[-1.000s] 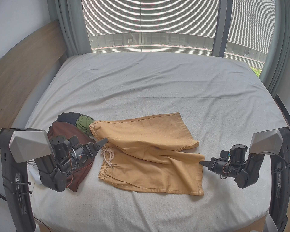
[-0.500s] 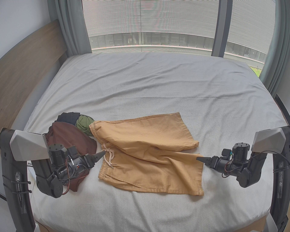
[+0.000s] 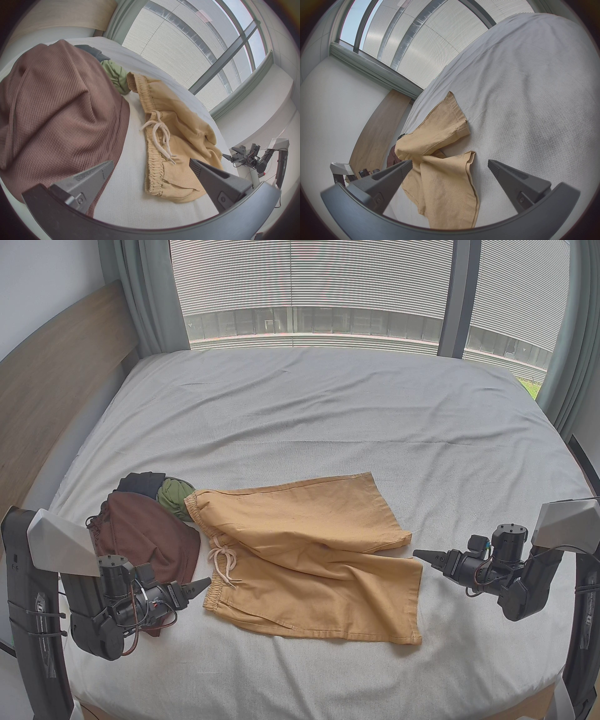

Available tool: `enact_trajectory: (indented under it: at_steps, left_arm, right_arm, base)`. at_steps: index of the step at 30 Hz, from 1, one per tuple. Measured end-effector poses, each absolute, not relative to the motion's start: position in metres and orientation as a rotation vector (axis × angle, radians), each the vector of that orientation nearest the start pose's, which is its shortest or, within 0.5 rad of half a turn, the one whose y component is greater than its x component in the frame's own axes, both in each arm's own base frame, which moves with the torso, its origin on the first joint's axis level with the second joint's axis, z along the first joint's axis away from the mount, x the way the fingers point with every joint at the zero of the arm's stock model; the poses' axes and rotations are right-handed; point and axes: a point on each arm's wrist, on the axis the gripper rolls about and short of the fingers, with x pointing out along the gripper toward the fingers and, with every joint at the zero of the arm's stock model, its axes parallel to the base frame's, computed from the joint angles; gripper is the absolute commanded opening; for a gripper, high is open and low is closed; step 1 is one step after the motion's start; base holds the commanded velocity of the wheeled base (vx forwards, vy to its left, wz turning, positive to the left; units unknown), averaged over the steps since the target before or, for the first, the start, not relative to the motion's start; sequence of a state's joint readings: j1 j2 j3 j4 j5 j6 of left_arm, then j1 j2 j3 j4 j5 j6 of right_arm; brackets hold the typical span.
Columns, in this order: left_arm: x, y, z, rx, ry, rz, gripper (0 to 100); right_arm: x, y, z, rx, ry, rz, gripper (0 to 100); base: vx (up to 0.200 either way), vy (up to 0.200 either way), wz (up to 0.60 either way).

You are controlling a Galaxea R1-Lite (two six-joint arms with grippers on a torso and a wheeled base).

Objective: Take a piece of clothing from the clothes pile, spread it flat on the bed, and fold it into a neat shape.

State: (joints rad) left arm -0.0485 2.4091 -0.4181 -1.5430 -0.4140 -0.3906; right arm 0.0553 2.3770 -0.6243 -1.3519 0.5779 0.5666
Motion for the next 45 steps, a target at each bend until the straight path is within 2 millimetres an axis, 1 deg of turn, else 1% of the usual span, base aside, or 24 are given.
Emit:
enact_trajectory:
  at_steps: [6, 12, 16, 32, 33, 42, 45]
  left_arm:
    - [0.307, -0.03, -0.041, -0.484, 0.57, -0.369, 100]
    - [0.306, -0.043, -0.044, -0.555, 0.607, -0.386, 100]
    - [0.307, -0.05, -0.046, -0.56, 0.614, -0.402, 100]
    - [0.309, -0.055, -0.056, -0.56, 0.639, -0.411, 100]
    - [0.309, -0.055, -0.056, -0.56, 0.64, -0.411, 0]
    - [0.311, -0.055, -0.061, -0.557, 0.644, -0.408, 0]
    - [0.312, -0.054, -0.063, -0.557, 0.643, -0.405, 0]
  right_arm:
    - [0.349, 0.032, -0.014, 0.641, 0.556, 0.503, 100]
    - [0.349, 0.033, -0.013, 0.638, 0.552, 0.507, 100]
    - [0.349, 0.034, -0.012, 0.635, 0.546, 0.51, 100]
    - [0.35, 0.033, -0.012, 0.632, 0.534, 0.512, 100]
    - [0.35, 0.033, -0.012, 0.633, 0.534, 0.512, 100]
    - [0.348, 0.034, -0.015, 0.628, 0.543, 0.512, 100]
    - [0.343, 0.032, -0.019, 0.59, 0.56, 0.512, 100]
  base:
    - [0.0, 0.0, 0.0]
    - [0.0, 0.0, 0.0]
    - [0.0, 0.0, 0.0]
    - [0.0, 0.0, 0.0]
    - [0.0, 0.0, 0.0]
    - [0.0, 0.0, 0.0]
    - [0.0, 0.0, 0.0]
